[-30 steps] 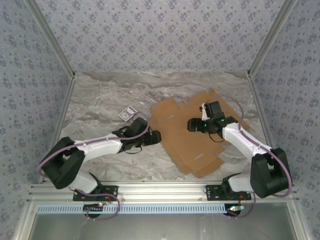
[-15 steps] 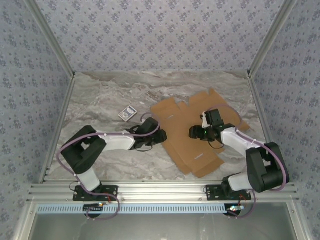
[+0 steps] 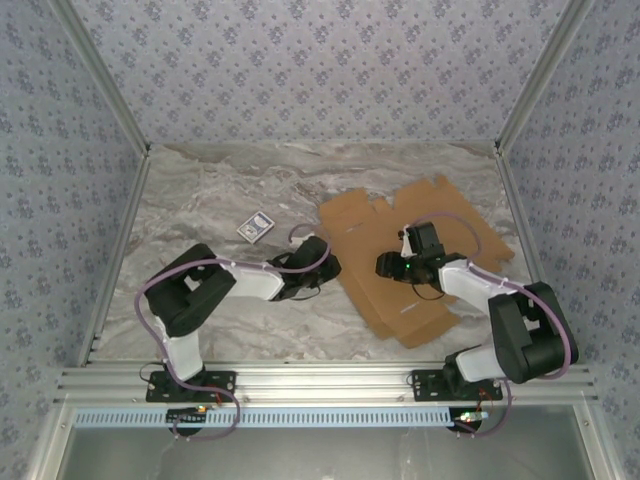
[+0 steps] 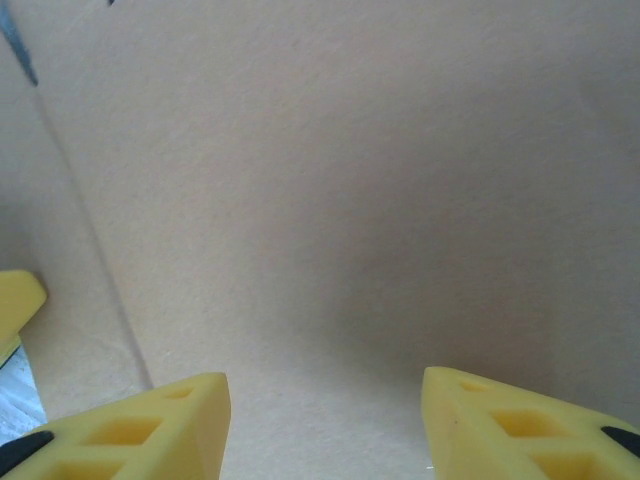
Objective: Fold the paper box
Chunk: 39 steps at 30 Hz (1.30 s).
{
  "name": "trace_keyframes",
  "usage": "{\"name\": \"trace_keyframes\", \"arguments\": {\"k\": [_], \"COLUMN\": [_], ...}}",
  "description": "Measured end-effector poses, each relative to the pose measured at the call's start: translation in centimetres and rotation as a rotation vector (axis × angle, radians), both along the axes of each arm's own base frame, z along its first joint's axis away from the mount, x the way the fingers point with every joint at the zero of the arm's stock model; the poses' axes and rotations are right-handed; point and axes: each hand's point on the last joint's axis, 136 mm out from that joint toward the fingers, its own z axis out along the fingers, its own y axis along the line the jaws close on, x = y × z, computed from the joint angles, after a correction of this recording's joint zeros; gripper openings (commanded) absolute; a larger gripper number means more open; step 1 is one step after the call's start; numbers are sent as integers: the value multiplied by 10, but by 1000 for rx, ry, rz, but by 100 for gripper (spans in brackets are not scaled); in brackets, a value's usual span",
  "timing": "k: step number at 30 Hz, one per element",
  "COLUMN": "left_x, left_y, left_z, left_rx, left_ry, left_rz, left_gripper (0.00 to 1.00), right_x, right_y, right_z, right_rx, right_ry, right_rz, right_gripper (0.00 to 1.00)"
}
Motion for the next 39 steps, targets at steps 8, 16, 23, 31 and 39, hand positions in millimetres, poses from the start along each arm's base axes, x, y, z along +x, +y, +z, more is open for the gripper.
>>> {"name": "trace_keyframes", "arguments": {"k": [8,16,23,31,39], "left_x": [32,77,108,79,45], "left_y": [1,37,71,82,107], "left_z": [21,95,247,362,427], "left_rx": [-21,104,232,423,653], "left_ry": [-89,-290,-628,-894,-1032], "left_rz": [-18,-181,-317,-514,-631], "left_gripper": [0,0,0,0,0], "right_x": [14,36,56,50,42], "right_y": [0,-5,6,19,21], "right_z": [17,111,237,366,434], "right_rx": [-10,-51,-82,-141,-260], "right_ry": [-41,-285,-623,-962,-1137], "right_rz": [18,109,238,389,464], "right_gripper": [59,70,76,77,77]}}
